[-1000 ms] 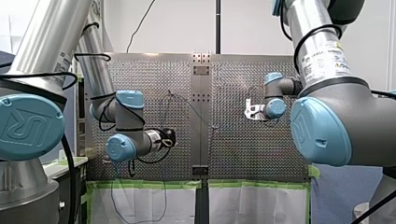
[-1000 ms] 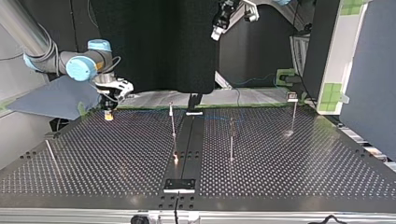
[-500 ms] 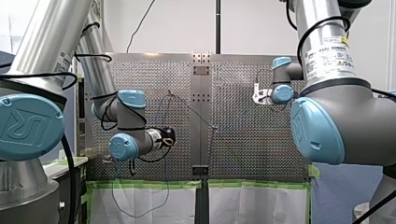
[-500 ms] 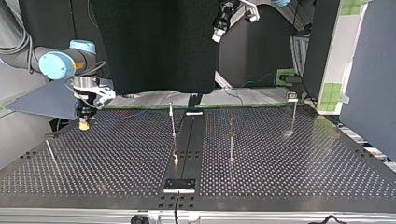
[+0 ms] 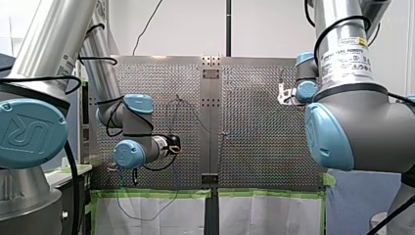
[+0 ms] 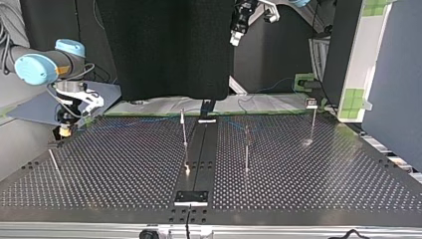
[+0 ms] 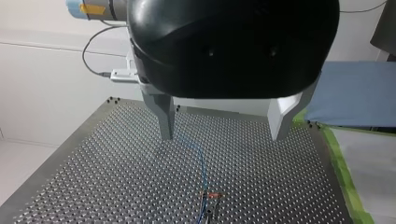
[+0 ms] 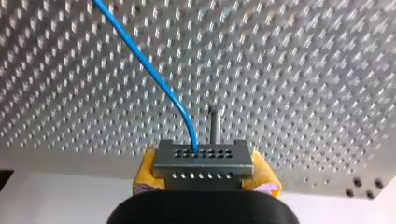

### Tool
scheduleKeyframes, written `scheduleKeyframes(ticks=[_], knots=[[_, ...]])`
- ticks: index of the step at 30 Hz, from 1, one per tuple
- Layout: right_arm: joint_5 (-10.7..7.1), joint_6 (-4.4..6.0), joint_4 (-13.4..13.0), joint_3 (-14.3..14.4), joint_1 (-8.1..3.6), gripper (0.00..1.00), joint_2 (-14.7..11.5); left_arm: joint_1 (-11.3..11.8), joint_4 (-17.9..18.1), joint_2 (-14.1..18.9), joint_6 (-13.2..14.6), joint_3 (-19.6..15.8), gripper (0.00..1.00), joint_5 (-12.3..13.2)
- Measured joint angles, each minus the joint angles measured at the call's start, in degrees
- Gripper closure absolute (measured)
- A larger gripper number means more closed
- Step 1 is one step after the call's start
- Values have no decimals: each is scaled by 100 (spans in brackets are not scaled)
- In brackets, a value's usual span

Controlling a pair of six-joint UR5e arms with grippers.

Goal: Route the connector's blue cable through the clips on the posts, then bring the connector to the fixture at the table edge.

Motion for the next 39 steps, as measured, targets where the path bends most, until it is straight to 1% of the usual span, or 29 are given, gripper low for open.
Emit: scheduleKeyframes(ticks=[4,8,11,14,23,28,34,39], knots=[[-23,-42,5,1,-180,100,2,2,-26,0,1,0,0,-21],[-173,-50,-18,-1,-384,100,3,13,-56,4,0,0,0,-25],[-311,-29,-32,-7,-490,100,3,23,-97,5,-1,1,0,-25],[-453,-18,-38,-9,-556,100,7,25,-128,5,-1,3,0,-25],[-849,8,-52,-41,-705,100,13,41,-263,2,-1,29,0,-26],[-1045,22,-64,-121,-788,100,53,42,-403,1,21,68,0,-29],[-1293,-41,2,-262,-904,100,157,43,-505,4,60,79,0,-41],[-1524,-57,-11,-305,-991,100,181,44,-583,3,127,82,0,-152]])
